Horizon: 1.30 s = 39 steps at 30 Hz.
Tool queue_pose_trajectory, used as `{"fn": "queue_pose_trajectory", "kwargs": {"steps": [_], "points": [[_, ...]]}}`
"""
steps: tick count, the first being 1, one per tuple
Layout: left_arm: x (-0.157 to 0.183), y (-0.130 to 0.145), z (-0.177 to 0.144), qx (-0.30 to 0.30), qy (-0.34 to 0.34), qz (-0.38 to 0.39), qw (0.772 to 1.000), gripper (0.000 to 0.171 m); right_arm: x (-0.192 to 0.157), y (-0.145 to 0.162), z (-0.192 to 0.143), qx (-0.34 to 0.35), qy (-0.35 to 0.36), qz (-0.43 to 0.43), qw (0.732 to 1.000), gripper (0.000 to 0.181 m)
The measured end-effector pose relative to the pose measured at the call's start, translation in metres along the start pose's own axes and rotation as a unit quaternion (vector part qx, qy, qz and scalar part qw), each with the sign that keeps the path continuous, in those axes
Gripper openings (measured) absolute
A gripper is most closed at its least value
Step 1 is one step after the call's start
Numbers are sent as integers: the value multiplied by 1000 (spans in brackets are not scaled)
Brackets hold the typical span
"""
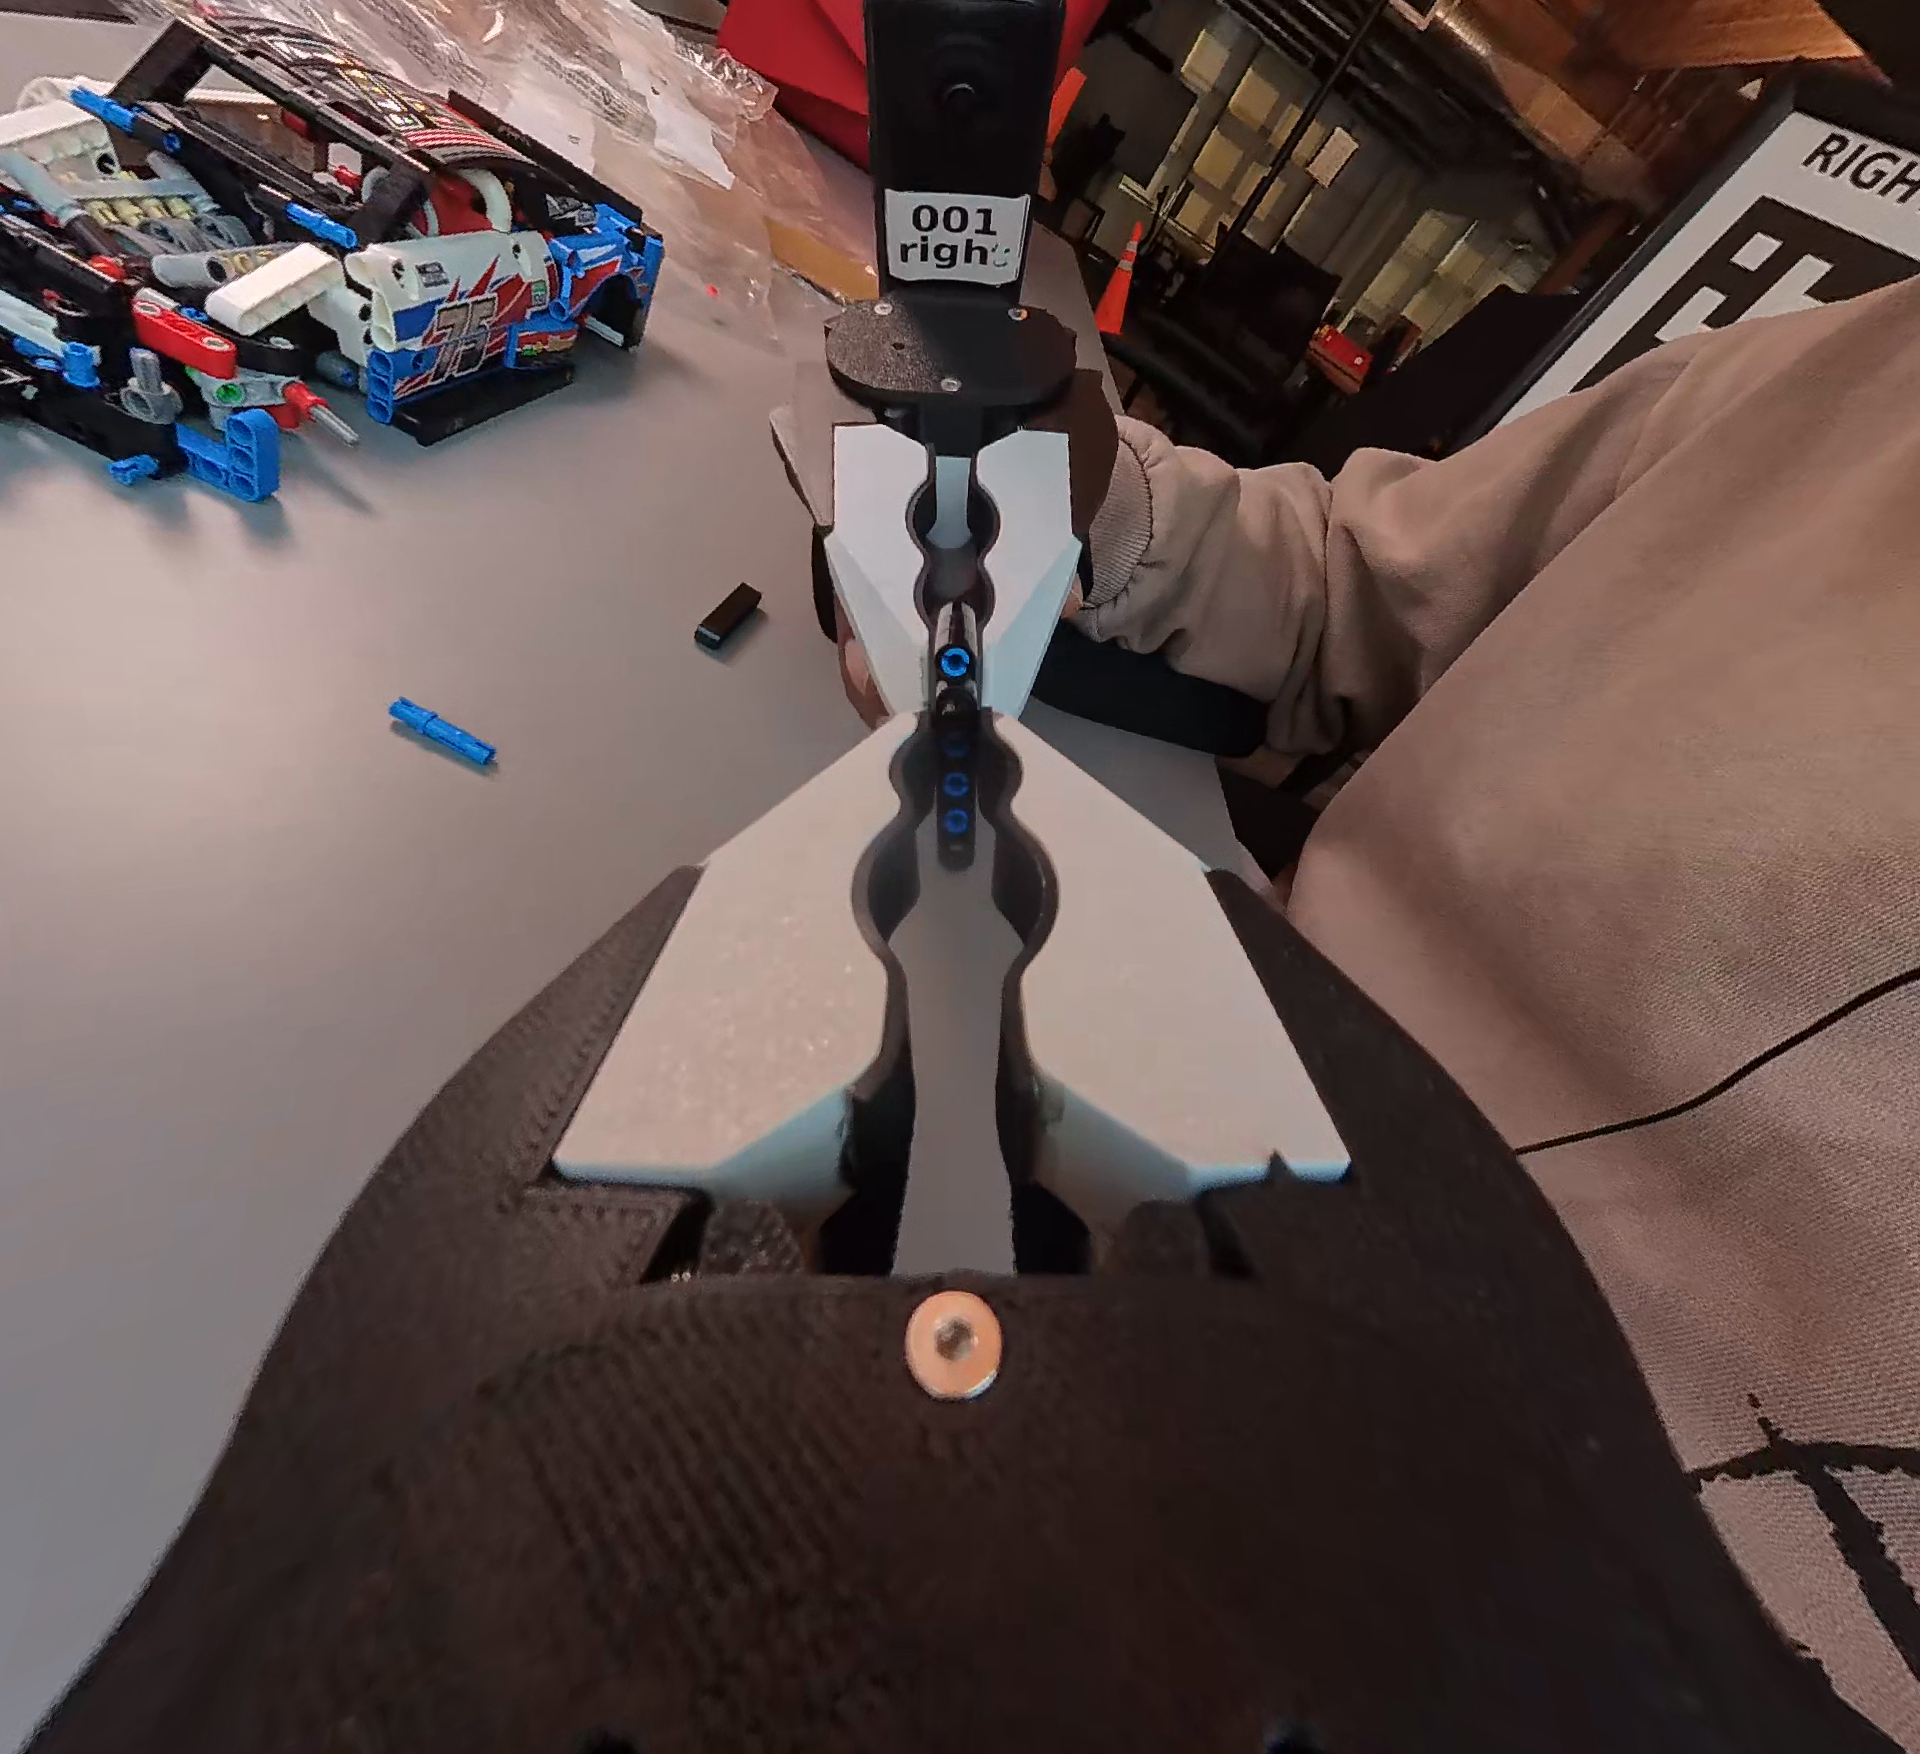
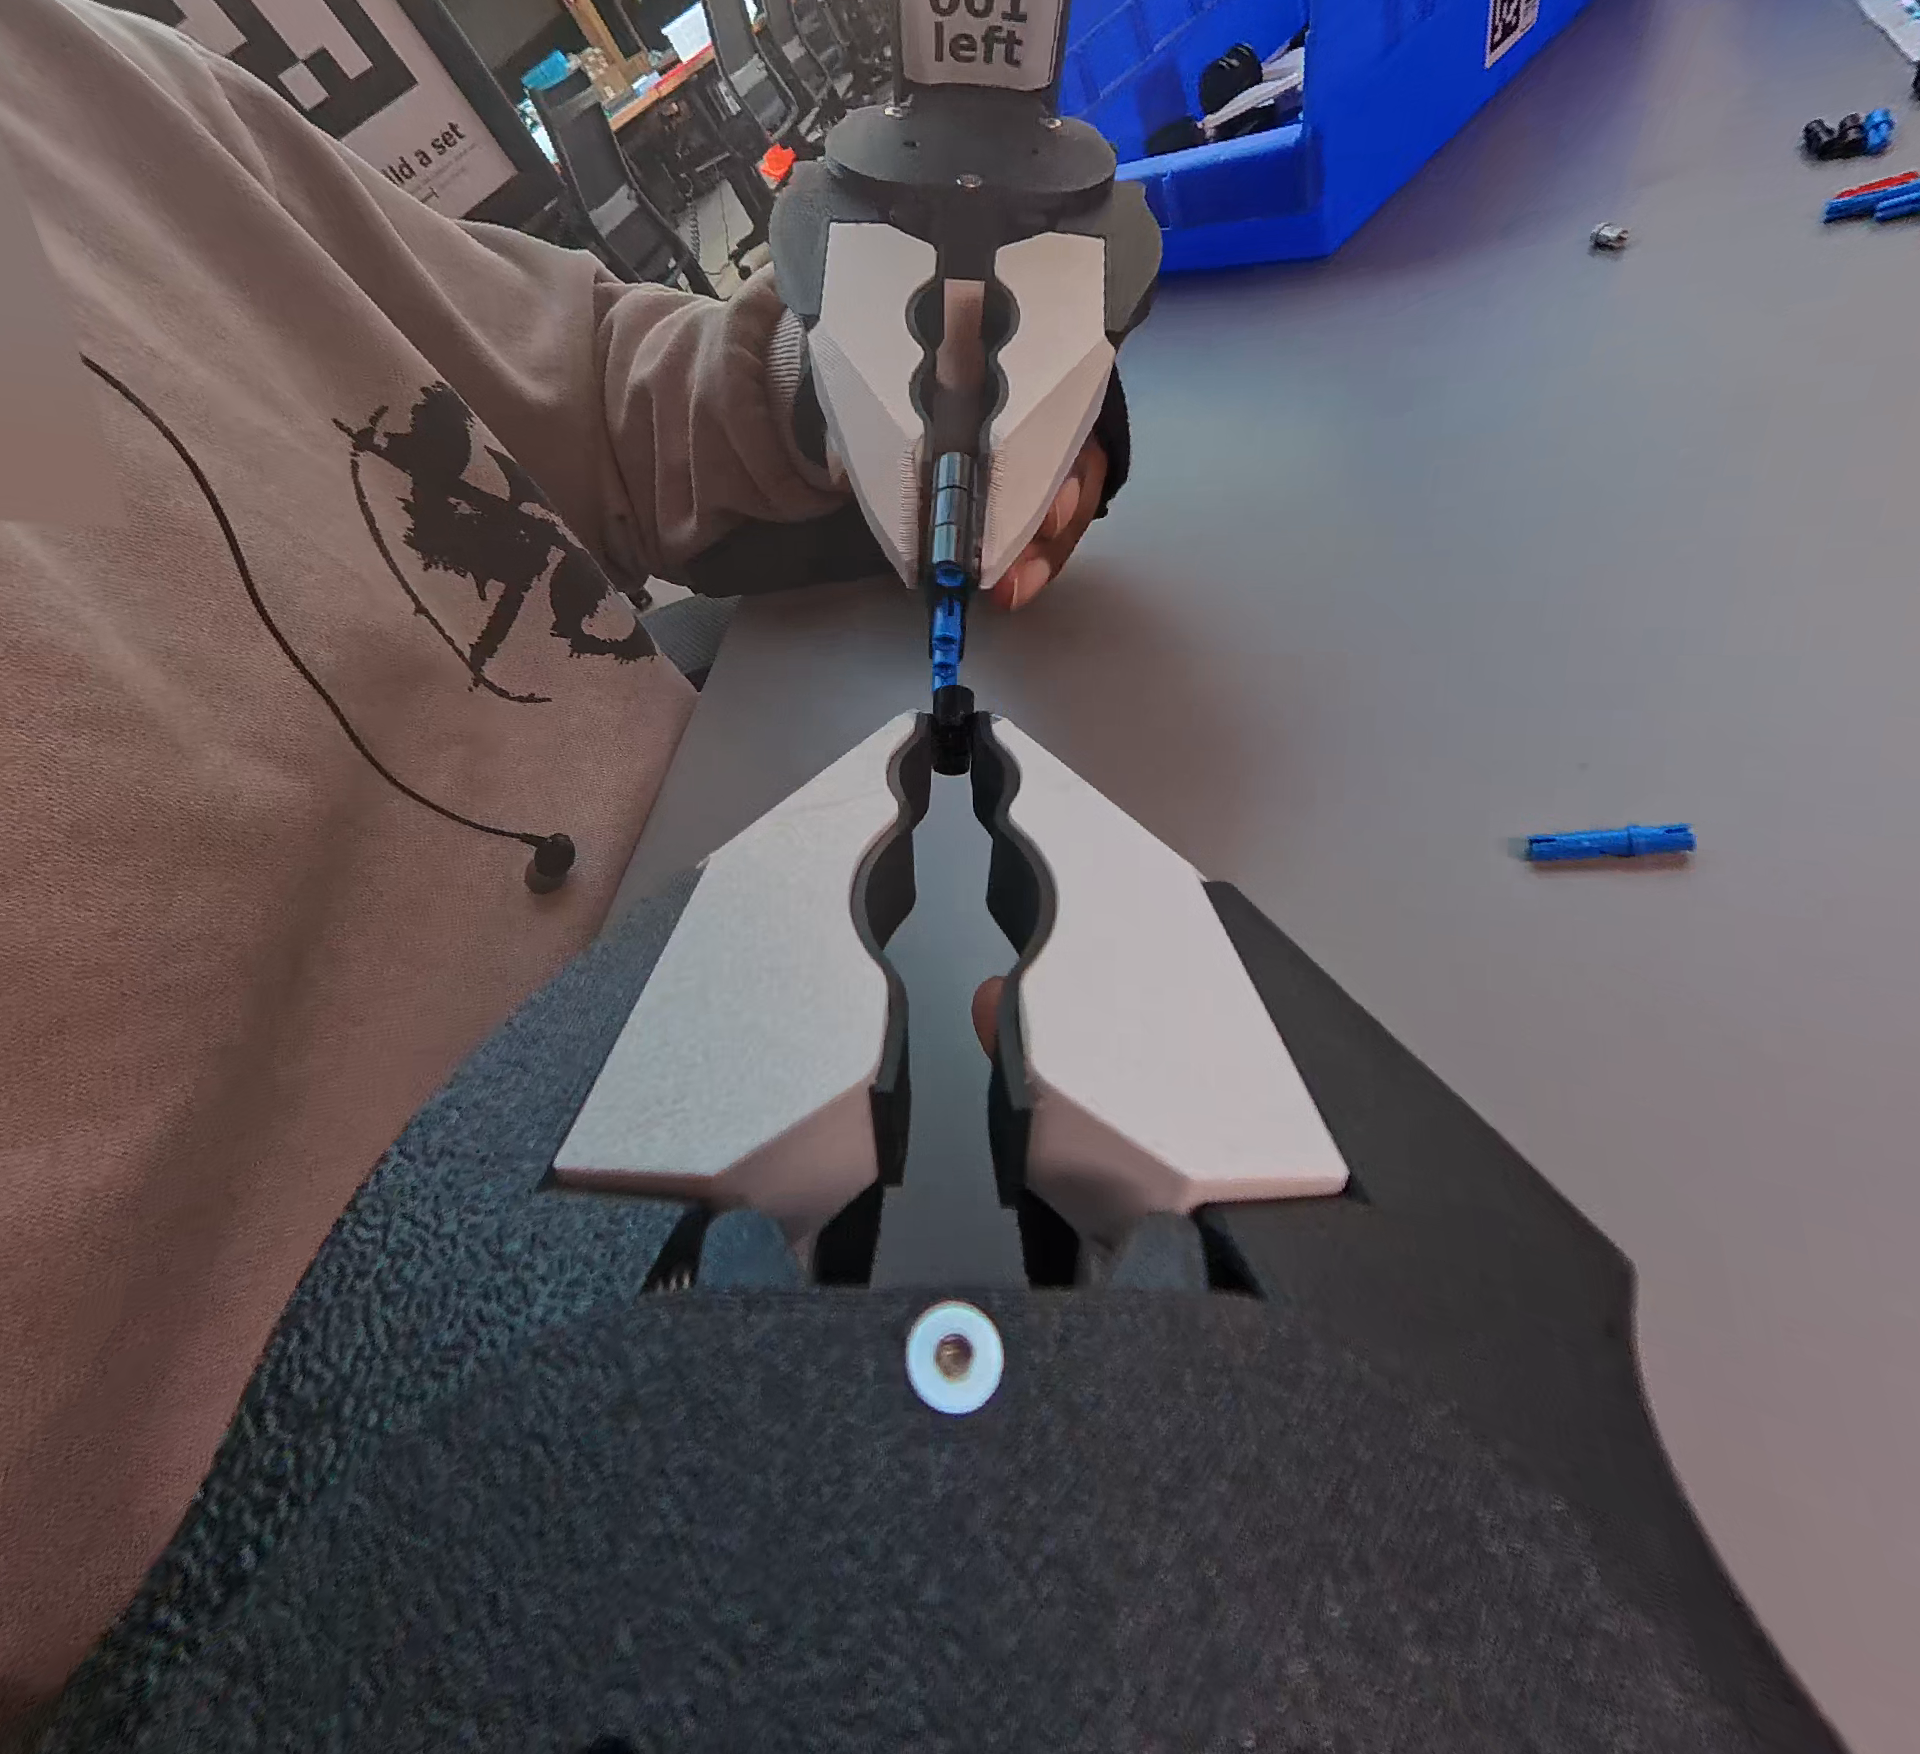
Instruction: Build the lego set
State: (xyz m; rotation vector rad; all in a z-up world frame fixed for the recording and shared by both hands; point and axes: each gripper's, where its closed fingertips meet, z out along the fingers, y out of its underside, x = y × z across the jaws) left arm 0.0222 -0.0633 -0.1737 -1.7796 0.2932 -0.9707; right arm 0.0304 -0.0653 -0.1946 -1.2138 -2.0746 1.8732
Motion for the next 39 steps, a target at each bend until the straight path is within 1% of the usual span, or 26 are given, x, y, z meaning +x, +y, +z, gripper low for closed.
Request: {"fn": "queue_pose_trajectory", "kwargs": {"steps": [5,10,14,17,21,24,26,27,28,30,32,36,37,38,39], "points": [[0,3,3,-6,3,-13,1000,5,-3,1,2,-4,-2,-5,1000,5],[-2,1,4,4,-3,-25,1000,5,-1,2,3,-6,3,-3,1000,5],[-4,-2,3,20,-6,-33,999,6,2,-1,2,5,11,-2,1000,5],[-3,-6,2,32,-11,-22,999,6,1,-5,2,18,10,7,1000,5],[-3,-14,1,58,-13,-21,998,6,2,-12,2,48,8,32,998,5],[-5,-19,0,77,-27,-11,997,6,4,-16,3,52,29,7,998,5],[-7,-22,-1,91,-32,-14,995,6,10,-16,5,39,75,-41,996,5],[-7,-28,-2,107,-26,-26,994,6,9,-21,5,51,79,-42,995,5],[-7,-30,-3,115,-25,-33,993,6,8,-26,4,75,75,-27,994,5],[-6,-32,-3,115,-25,-24,993,6,10,-28,3,91,72,-13,993,5],[-3,-37,-4,124,-24,-14,992,6,3,-34,0,119,38,13,992,4],[-1,-42,-5,137,-38,11,990,6,0,-40,0,153,-5,78,985,4],[-2,-42,-5,137,-47,20,989,6,3,-40,1,156,0,82,984,4],[-3,-41,-5,138,-51,23,989,6,6,-39,2,150,23,61,986,4],[-2,-43,-6,144,-48,21,988,6,7,-39,3,140,53,18,988,4]]}}
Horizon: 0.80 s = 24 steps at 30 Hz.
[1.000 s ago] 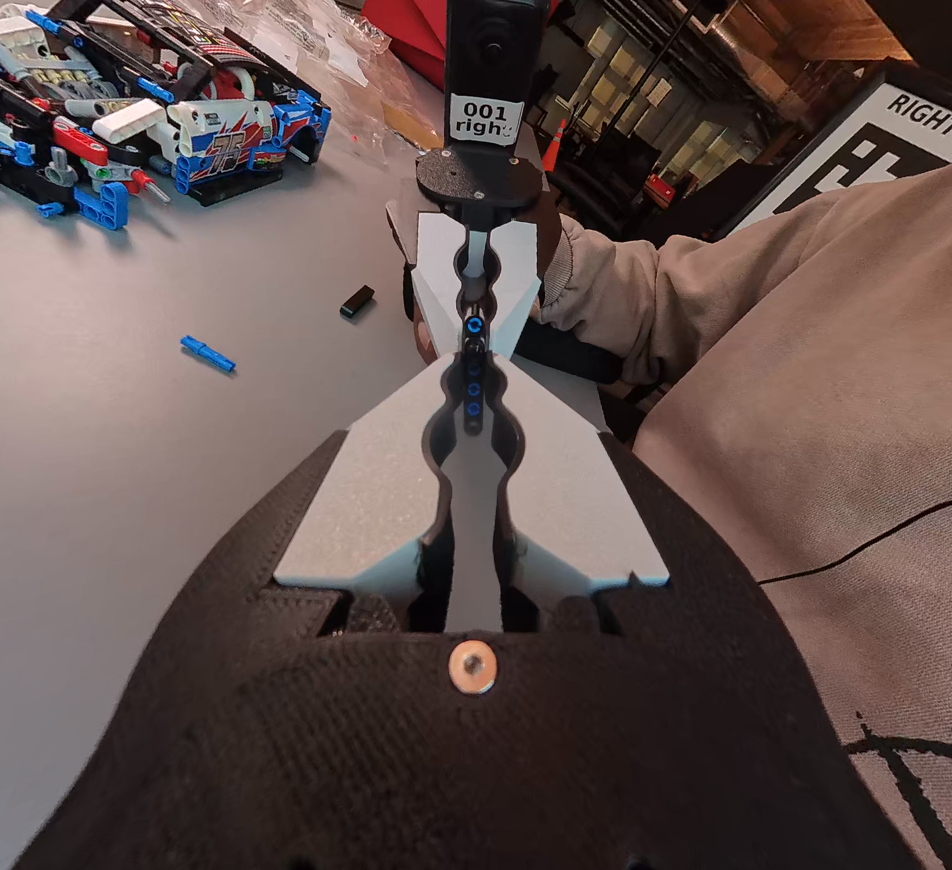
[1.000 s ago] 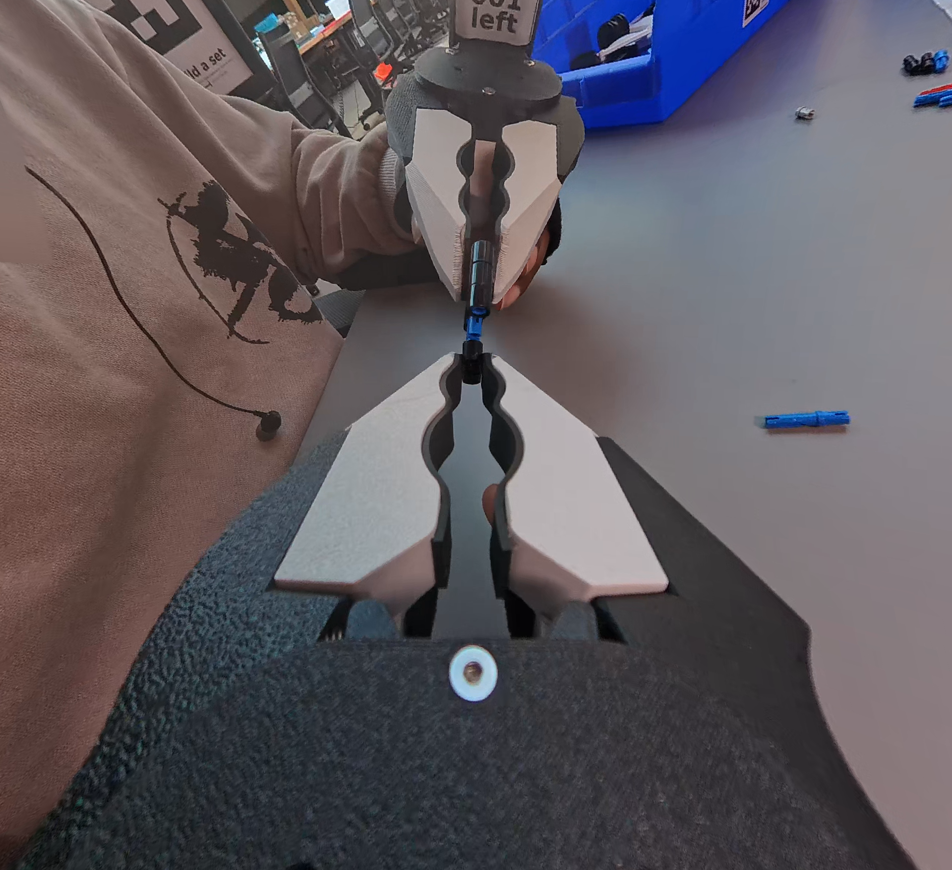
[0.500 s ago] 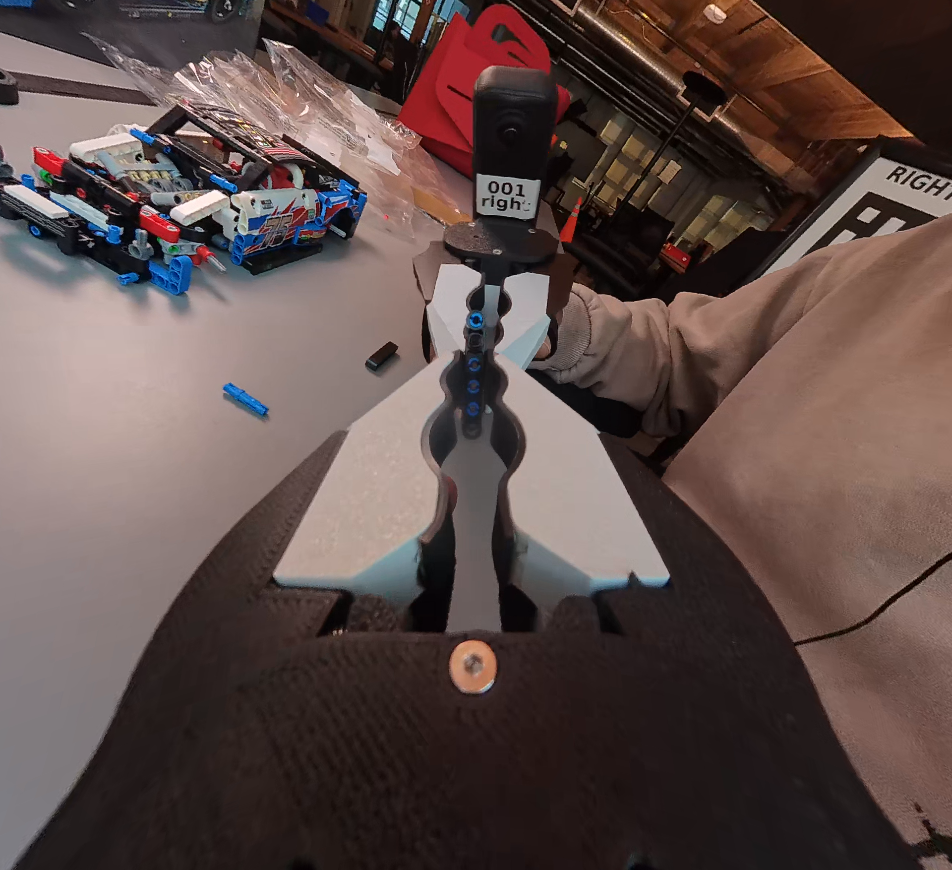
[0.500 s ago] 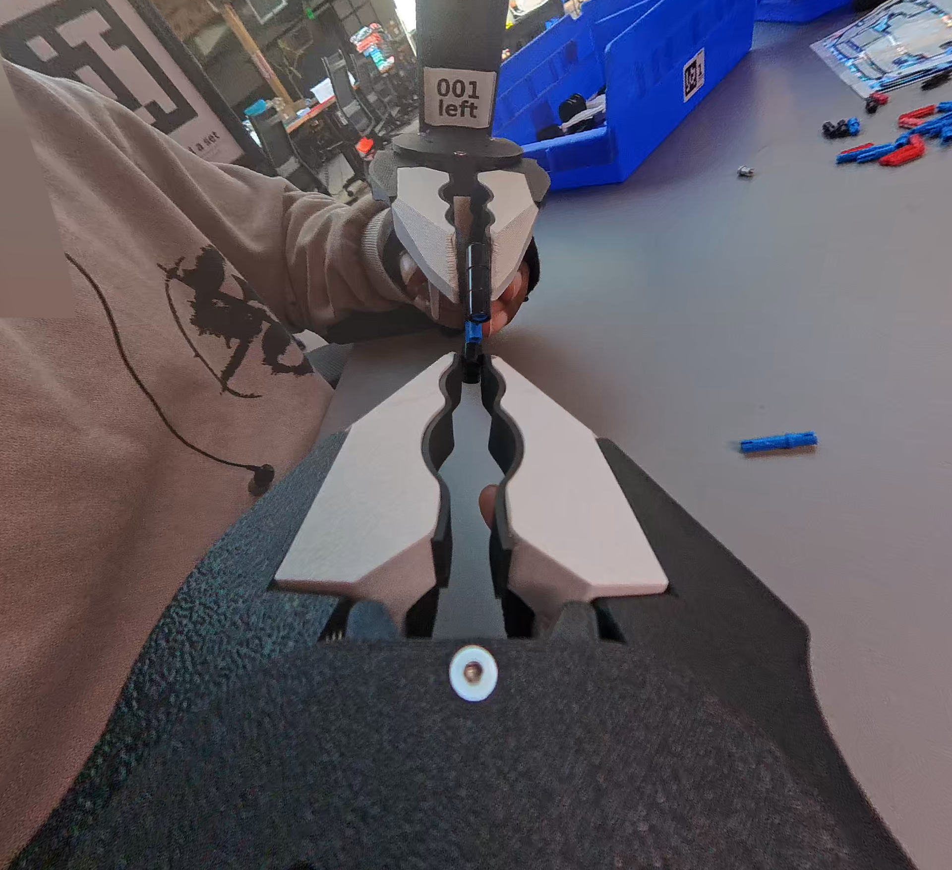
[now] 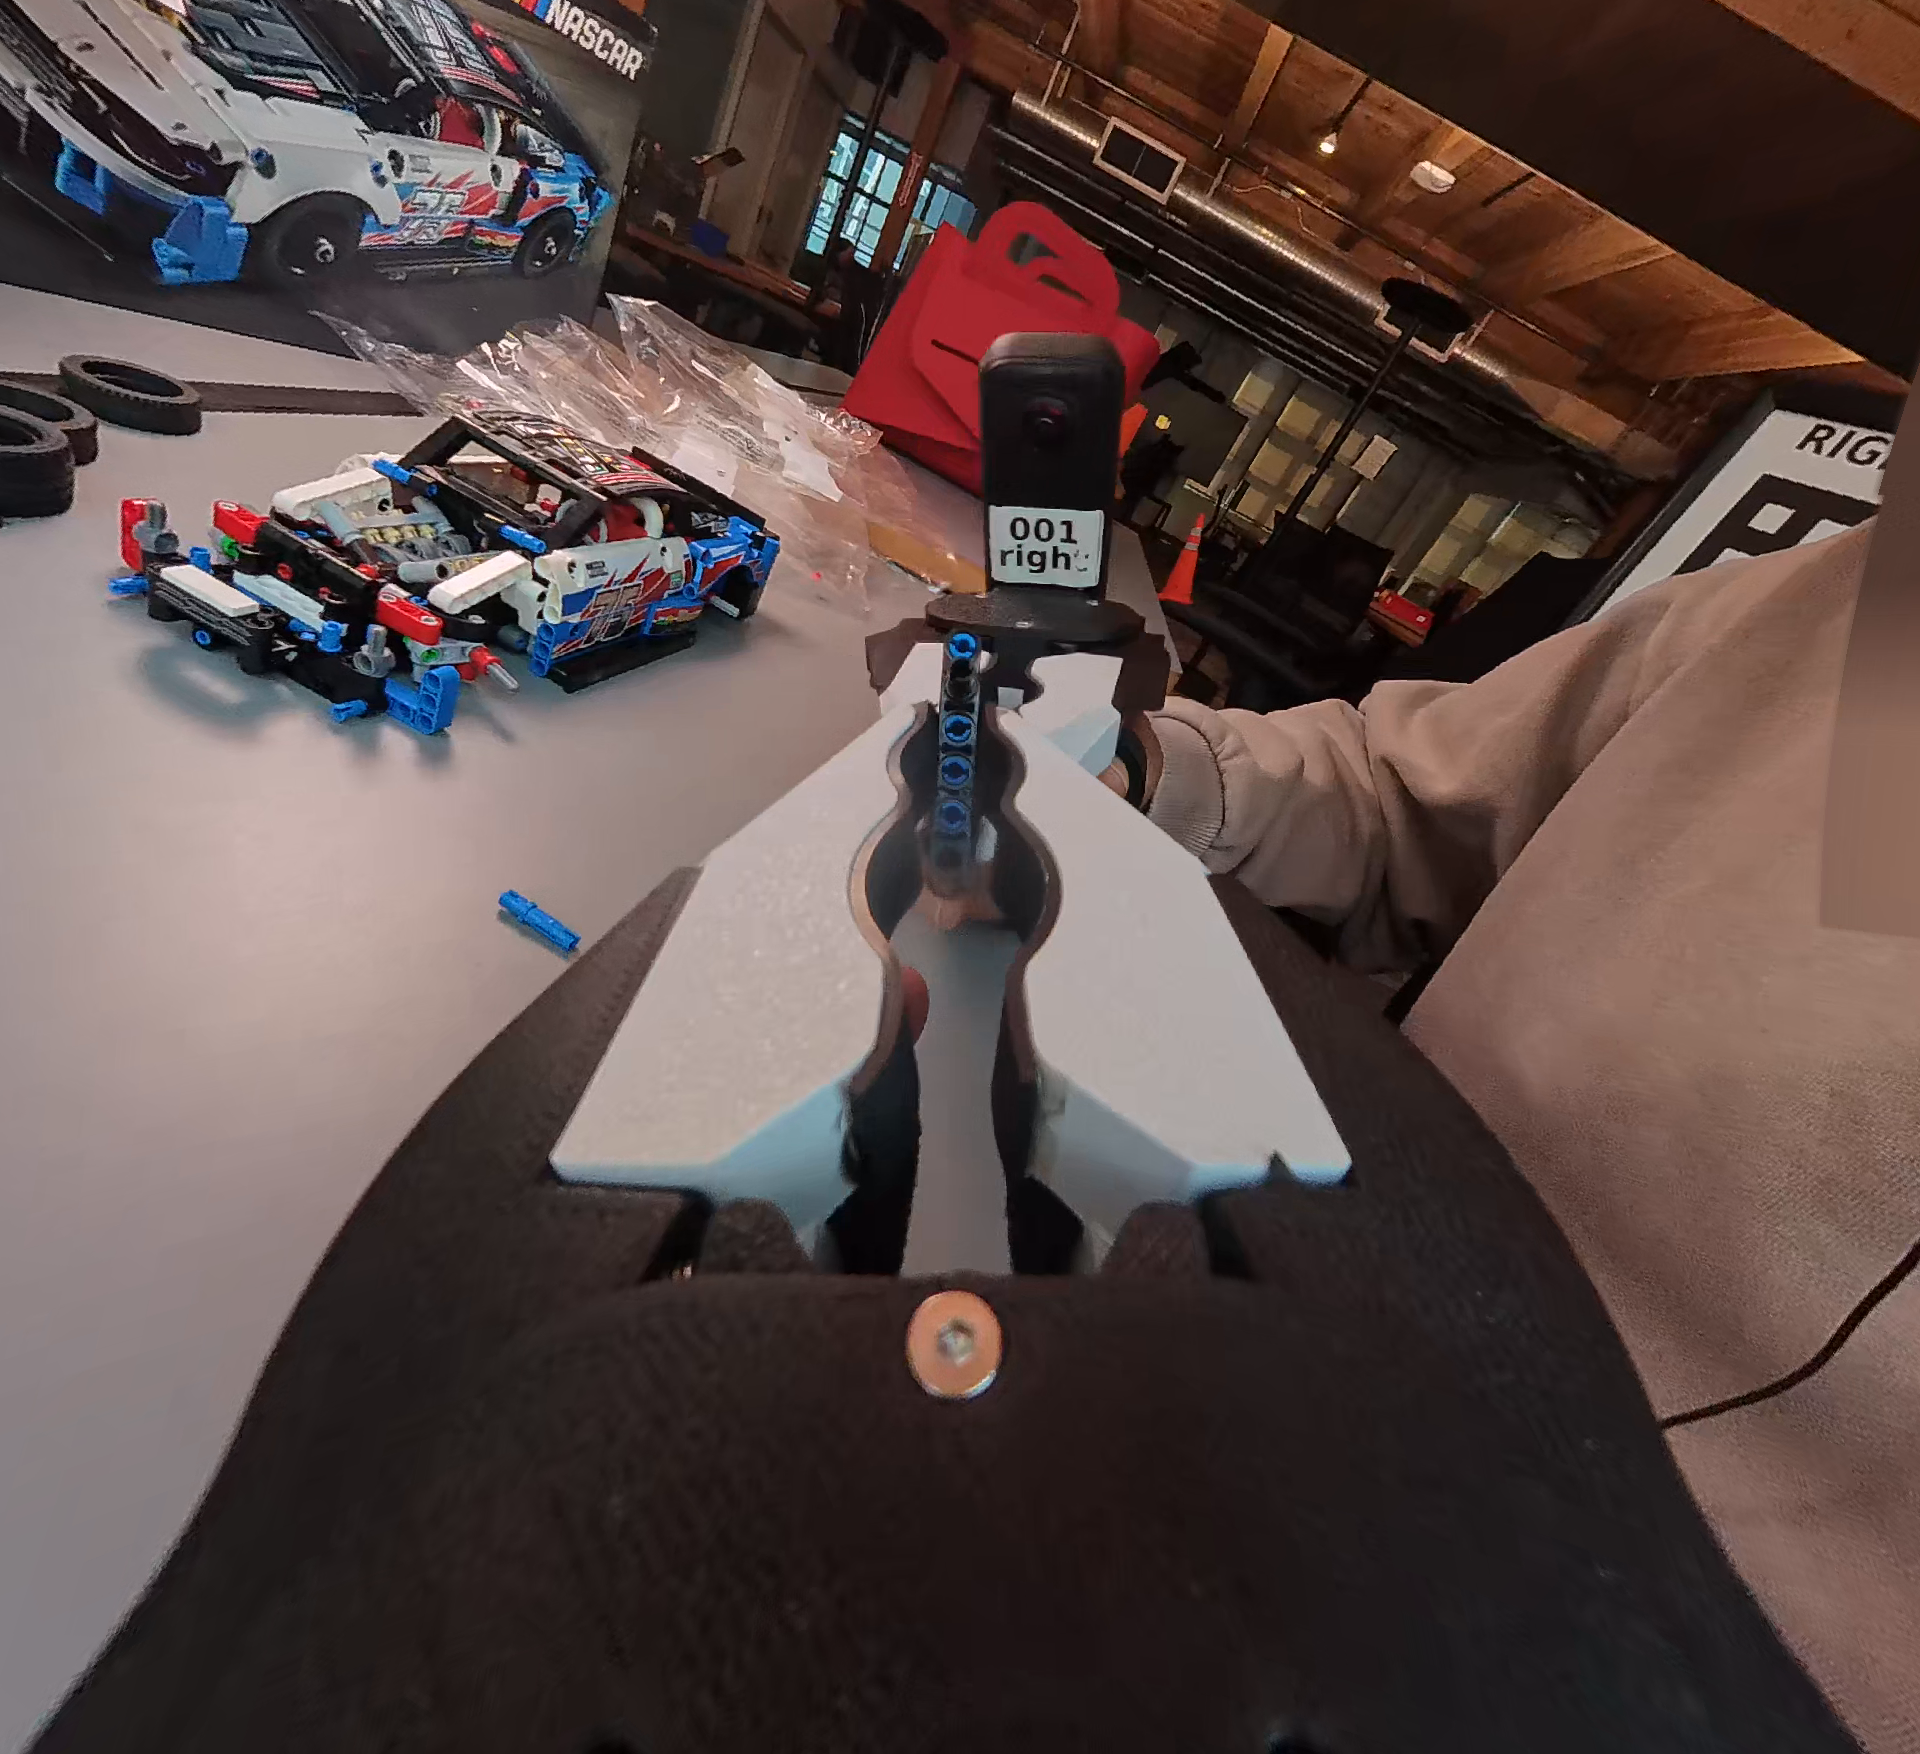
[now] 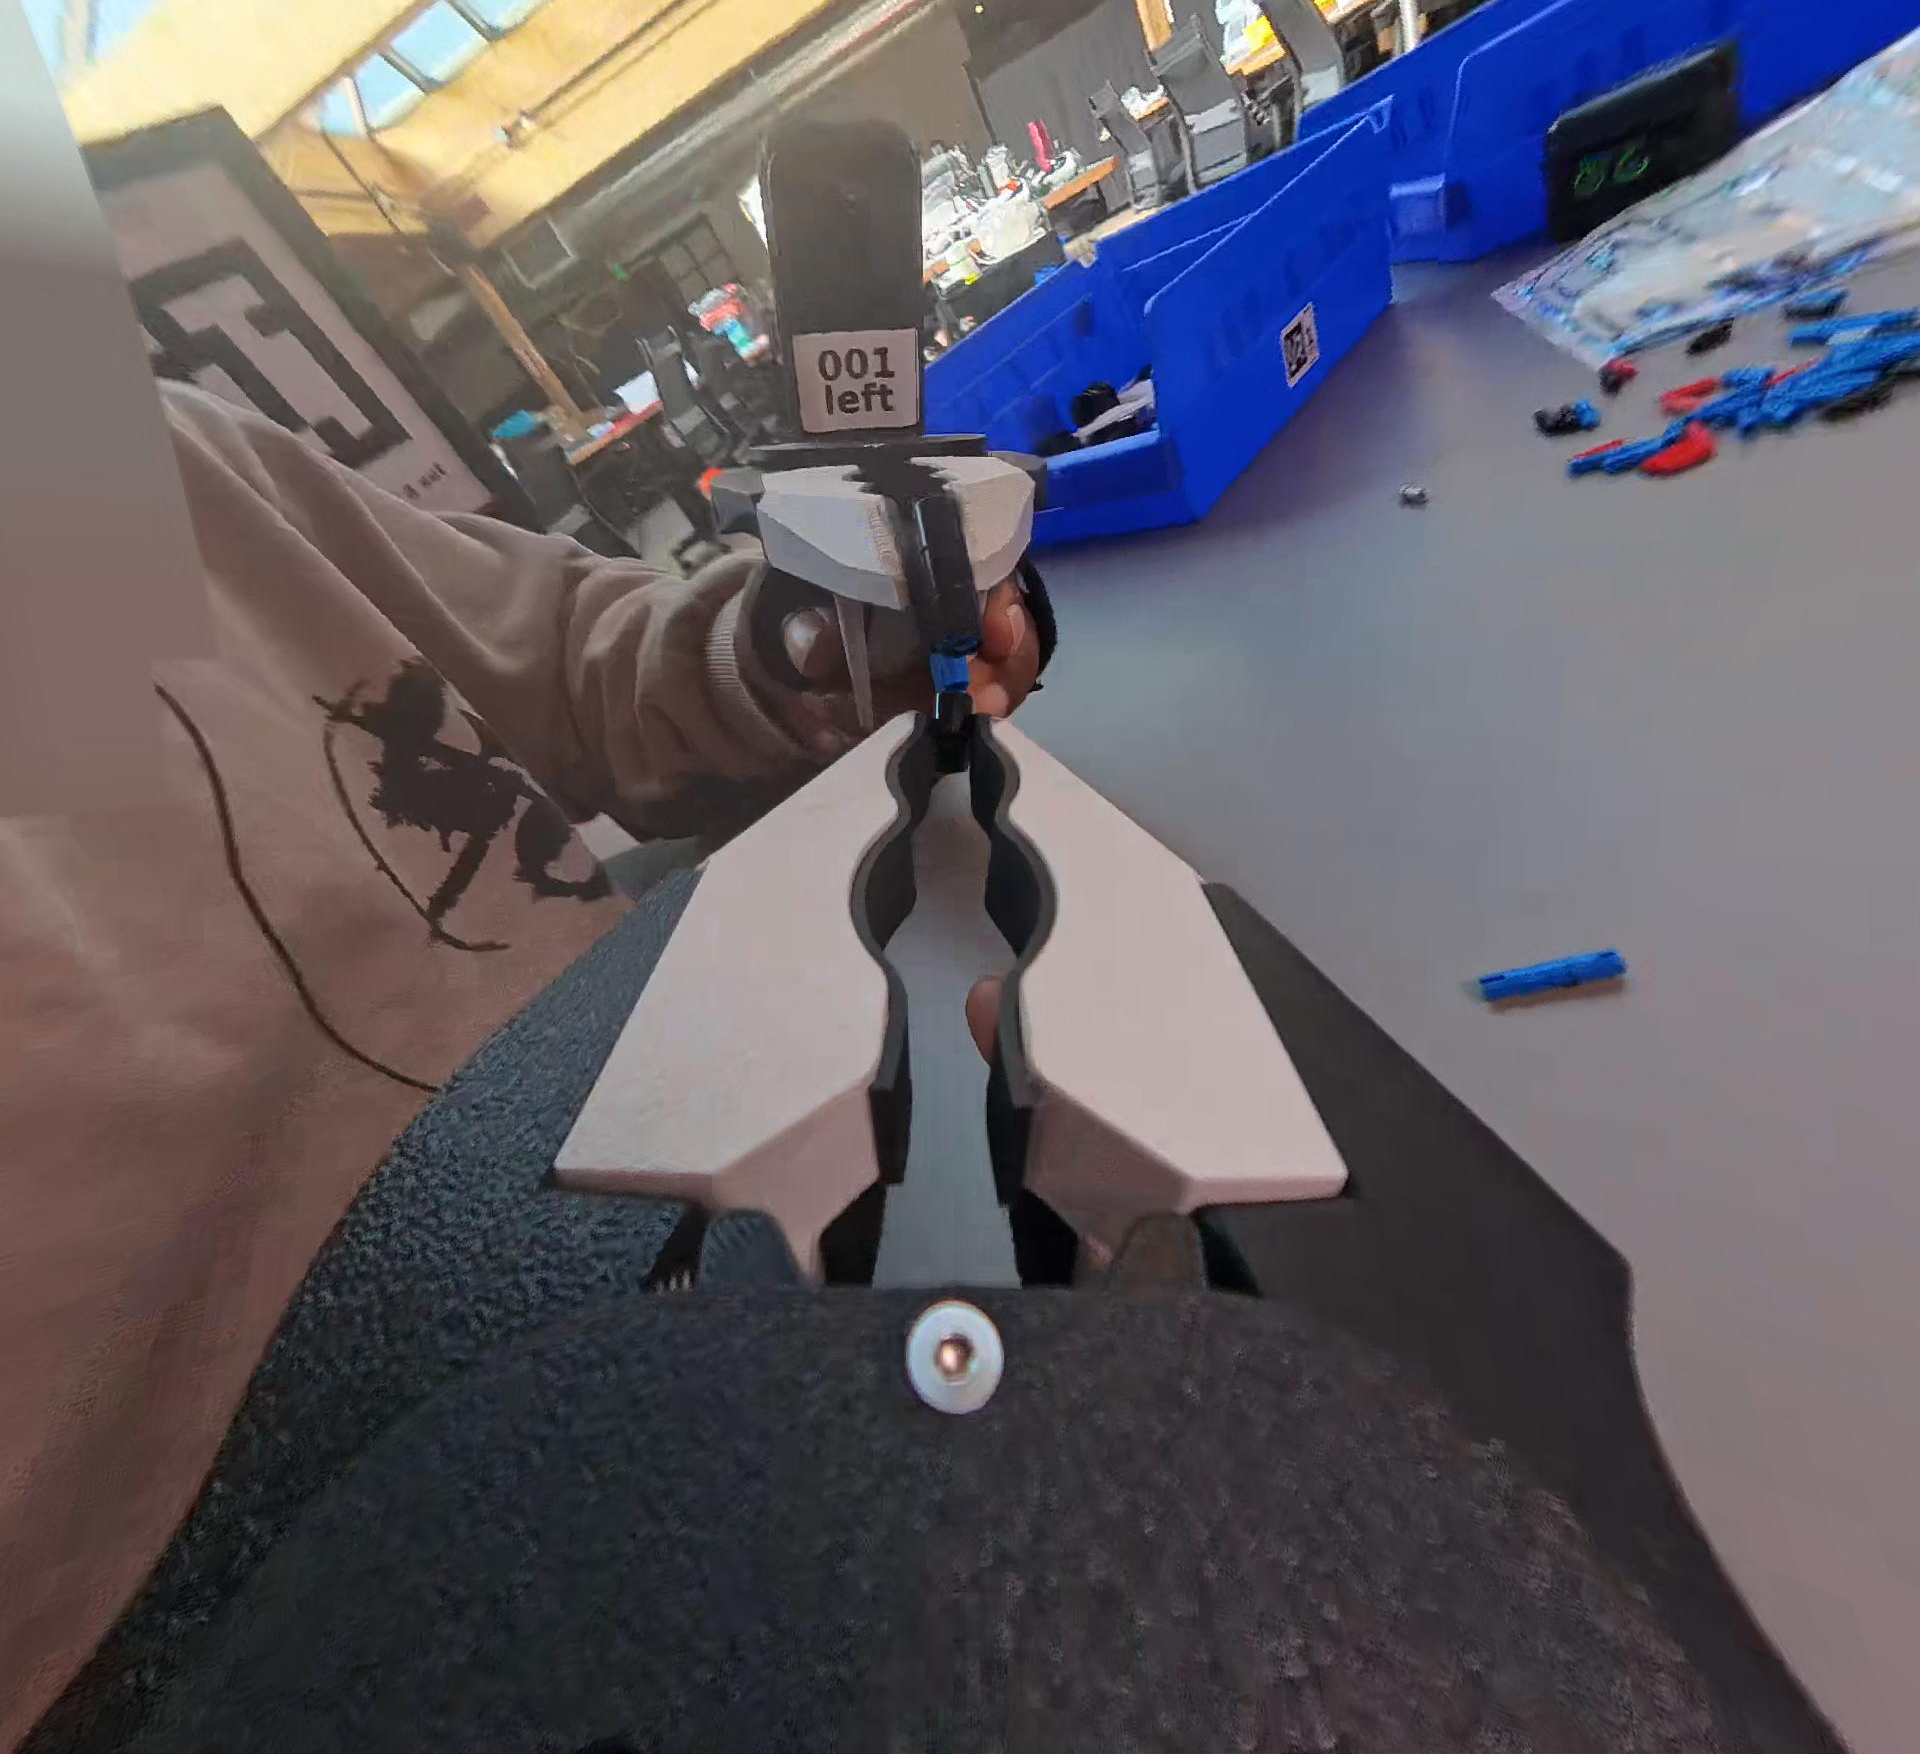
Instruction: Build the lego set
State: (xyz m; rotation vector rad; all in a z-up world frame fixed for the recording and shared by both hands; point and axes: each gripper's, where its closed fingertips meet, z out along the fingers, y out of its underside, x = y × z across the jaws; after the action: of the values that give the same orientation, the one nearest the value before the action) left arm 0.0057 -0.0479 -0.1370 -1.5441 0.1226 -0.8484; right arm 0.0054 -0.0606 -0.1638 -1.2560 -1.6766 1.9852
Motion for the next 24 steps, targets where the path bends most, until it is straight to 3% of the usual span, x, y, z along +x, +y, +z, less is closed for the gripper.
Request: {"fn": "queue_pose_trajectory", "kwargs": {"steps": [4,6,7,9,13,24], "points": [[0,-4,2,15,0,-20,1000,6,3,-6,0,14,50,-63,997,5],[2,-5,2,23,17,-48,998,6,6,-5,2,-8,95,-159,983,5],[3,-6,2,24,21,-51,998,6,1,-6,2,0,79,-148,986,5],[5,-8,4,28,31,-59,997,6,-7,-10,-2,31,-1,-39,999,4],[7,-12,3,40,39,-69,996,6,-17,-14,-3,55,-48,-8,997,4],[5,-6,2,-5,34,-25,999,5,-8,-8,-8,7,-25,-13,1000,4]]}}
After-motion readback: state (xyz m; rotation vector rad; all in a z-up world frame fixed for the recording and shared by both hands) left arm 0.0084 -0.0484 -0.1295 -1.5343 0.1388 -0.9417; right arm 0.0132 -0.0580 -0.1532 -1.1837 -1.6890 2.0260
